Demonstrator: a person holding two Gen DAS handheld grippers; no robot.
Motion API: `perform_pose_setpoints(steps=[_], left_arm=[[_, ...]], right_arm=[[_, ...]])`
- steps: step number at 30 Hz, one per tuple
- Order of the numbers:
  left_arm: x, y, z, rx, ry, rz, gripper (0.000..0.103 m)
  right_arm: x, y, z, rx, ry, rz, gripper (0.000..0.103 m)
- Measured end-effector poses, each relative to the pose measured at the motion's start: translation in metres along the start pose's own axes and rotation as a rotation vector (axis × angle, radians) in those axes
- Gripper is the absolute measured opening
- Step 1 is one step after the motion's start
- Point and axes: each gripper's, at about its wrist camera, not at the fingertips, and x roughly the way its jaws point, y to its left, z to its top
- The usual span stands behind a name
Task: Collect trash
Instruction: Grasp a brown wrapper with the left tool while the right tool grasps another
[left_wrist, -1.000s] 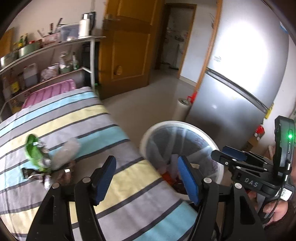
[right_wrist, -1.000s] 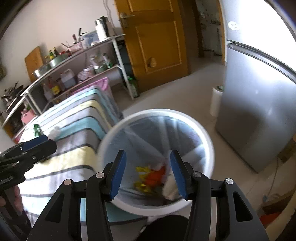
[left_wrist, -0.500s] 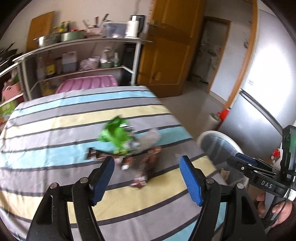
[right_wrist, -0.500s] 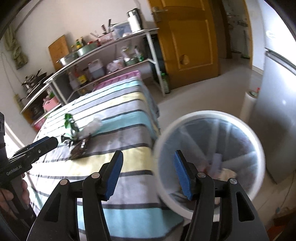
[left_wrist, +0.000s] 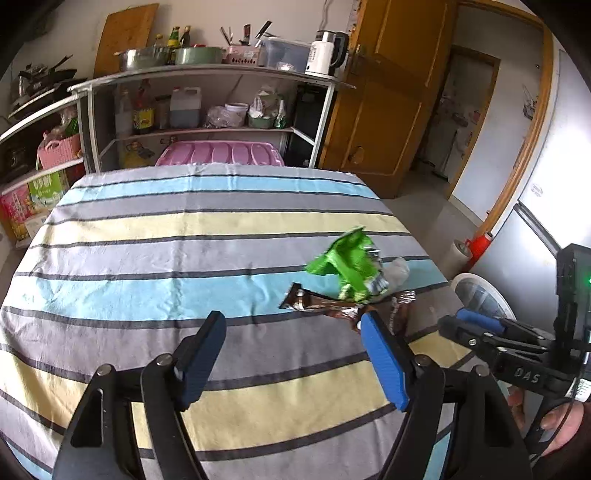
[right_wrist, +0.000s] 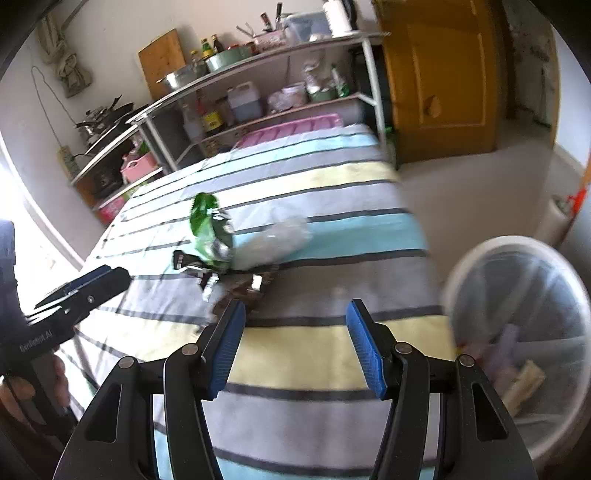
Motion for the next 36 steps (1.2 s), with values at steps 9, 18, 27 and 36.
perform_pose_setpoints(steps=[9, 18, 27, 36], left_arm=[[0.02, 0.005, 0.005, 0.009, 0.033, -0.029, 0.08], [0.041, 0.008, 0.011, 0.008, 0.079, -0.04, 0.08], [0.059, 0.001, 0.021, 0.042, 0.11, -0.047, 0.08], [0.07, -0.018, 0.014, 0.102, 0.152, -0.124, 0.08]], right_arm=[[0.038, 0.019, 0.013, -0.015, 0.061, 0.0, 0.058], [0.039, 0.019, 0.015, -0.056, 0.052, -0.047, 0.033], [0.034, 0.013, 0.013, -0.041, 0.05, 0.005, 0.006], [0.024, -0.008, 0.011, 0.005, 0.041, -0.012, 0.002]])
